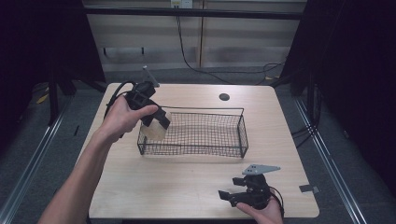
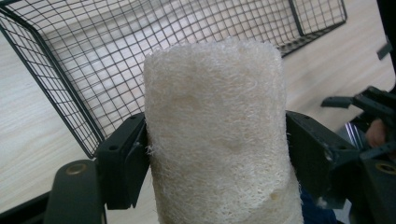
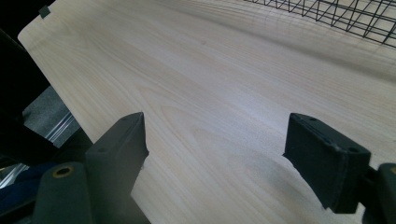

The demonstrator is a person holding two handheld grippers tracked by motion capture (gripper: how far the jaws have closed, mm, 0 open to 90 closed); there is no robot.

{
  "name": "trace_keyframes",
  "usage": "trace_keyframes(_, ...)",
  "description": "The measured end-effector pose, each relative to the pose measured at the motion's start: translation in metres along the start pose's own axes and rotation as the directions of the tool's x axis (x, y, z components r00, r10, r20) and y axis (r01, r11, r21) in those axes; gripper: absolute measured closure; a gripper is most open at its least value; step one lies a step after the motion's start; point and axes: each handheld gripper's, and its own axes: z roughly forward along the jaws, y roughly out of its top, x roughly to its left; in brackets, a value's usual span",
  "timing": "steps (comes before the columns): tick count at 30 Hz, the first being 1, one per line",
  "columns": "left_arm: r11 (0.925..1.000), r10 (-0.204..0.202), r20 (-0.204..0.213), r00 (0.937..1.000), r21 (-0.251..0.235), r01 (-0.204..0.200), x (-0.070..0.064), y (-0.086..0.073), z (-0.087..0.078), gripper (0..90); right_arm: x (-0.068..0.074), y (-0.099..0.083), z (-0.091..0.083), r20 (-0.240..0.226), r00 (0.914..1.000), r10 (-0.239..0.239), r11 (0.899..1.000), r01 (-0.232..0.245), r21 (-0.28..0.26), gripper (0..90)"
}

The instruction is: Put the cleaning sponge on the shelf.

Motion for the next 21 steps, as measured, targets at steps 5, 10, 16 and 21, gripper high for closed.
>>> trace_keyframes(5,0.9989,-0.043,-0.031,0.9986,-0.02,0.042,0.004,0.004,0.006,26.7,0.001,0.0,0.0,-0.002,1.0,0.001,1.0,-0.001,0.005,20.7)
trace_keyframes(10,0.9945,-0.104,-0.063,0.9926,-0.02,0.103,0.009,0.008,0.013,26.6,0.001,0.0,0.0,-0.001,1.0,-0.002,1.0,0.002,0.004,20.7)
trace_keyframes(16,0.9904,-0.136,-0.108,0.9848,-0.04,0.132,0.013,0.01,0.016,26.6,0.001,0.0,0.001,0.001,1.0,-0.007,1.0,0.007,0.009,20.7)
trace_keyframes(21,0.9861,-0.163,-0.128,0.9782,-0.051,0.158,0.018,0.011,0.02,26.7,0.002,0.0,0.001,-0.001,0.9999,-0.012,1.0,0.012,0.01,20.7)
